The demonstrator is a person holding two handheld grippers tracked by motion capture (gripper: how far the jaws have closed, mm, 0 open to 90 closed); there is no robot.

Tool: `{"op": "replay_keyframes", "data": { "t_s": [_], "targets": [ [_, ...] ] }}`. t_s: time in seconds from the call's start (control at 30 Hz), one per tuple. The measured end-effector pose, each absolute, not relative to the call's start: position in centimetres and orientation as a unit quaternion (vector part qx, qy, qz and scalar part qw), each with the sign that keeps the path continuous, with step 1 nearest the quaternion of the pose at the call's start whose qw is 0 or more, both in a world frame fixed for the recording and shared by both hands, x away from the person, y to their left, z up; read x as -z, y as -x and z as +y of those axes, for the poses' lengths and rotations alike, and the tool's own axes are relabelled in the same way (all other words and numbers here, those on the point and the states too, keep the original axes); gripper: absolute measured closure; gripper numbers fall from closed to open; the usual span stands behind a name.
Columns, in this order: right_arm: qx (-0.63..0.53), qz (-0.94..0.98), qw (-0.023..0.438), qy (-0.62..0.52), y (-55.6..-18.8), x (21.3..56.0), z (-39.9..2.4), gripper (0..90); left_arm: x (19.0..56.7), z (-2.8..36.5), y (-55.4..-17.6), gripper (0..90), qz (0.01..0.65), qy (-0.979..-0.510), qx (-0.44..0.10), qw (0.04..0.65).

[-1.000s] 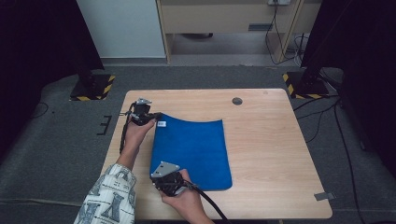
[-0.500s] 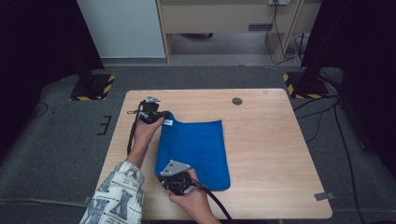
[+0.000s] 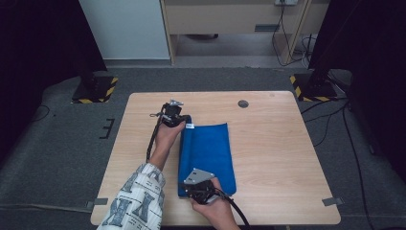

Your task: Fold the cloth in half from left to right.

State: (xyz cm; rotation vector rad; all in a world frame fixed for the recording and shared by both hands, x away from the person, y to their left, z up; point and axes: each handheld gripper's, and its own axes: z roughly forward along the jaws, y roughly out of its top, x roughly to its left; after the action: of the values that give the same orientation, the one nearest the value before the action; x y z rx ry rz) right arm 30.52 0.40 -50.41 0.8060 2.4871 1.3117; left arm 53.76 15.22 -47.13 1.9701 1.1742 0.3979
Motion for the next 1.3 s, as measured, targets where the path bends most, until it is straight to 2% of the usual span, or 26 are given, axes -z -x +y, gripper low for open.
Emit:
{"op": "replay_keyframes", "data": {
  "t_s": [0.6,1.3],
  "targets": [
    [-0.428,0.846,0.128,-0.292,-30.1,50.6,-5.2,88.7,47.9,9.9,-53.9,88.3,0.45,-0.788,-0.146,0.393],
    [-0.426,0.84,0.123,-0.313,-30.2,50.6,-8.0,88.3,48.9,6.8,-54.7,88.3,0.451,-0.793,-0.133,0.387]
  ]
}}
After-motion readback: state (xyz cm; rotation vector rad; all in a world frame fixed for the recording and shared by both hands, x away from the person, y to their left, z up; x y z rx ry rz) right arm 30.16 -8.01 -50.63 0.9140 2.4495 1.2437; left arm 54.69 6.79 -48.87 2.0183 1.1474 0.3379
